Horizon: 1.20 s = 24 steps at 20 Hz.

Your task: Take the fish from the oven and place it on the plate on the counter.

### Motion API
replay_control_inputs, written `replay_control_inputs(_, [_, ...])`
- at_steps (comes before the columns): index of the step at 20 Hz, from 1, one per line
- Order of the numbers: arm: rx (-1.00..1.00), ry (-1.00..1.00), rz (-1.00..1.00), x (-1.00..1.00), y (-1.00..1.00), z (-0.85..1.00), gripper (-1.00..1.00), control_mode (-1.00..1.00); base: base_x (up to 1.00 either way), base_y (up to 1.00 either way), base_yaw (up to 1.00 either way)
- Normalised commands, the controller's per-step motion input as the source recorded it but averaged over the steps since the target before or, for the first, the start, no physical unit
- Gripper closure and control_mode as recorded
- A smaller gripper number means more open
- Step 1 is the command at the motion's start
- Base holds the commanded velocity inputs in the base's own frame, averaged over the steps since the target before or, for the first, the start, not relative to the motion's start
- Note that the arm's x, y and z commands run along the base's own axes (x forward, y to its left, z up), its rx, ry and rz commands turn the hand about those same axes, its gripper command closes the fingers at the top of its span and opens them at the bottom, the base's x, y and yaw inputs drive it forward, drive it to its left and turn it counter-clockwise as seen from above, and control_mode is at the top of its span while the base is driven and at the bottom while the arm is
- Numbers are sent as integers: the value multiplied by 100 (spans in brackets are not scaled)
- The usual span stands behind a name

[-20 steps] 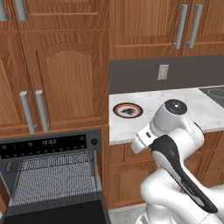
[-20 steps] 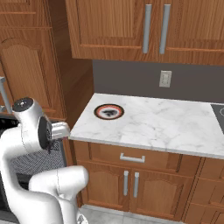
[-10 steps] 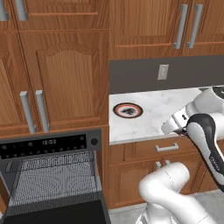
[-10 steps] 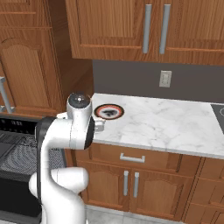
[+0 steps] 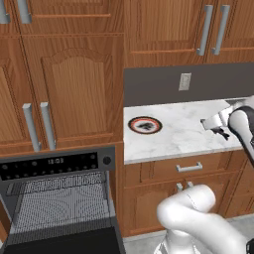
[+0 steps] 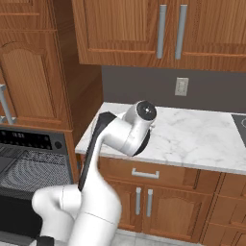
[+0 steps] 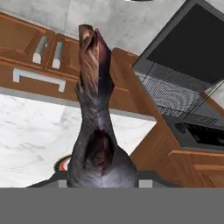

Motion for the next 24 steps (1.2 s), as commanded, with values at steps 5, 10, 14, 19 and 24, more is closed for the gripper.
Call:
replay_control_inputs(5, [0, 0, 0, 100, -42, 23, 100, -100, 0, 0, 0])
replay_control_inputs(10, [0, 5, 0, 100, -11, 2, 100, -100, 0, 0, 0])
replay_control_inputs(14, [0, 10, 0, 99, 1, -27, 100, -100, 0, 0, 0])
replay_control_inputs(19, [-1, 10, 1, 71, 18, -72, 100, -100, 0, 0, 0])
replay_control_inputs(24, [-1, 7, 4, 67, 27, -64, 100, -100, 0, 0, 0])
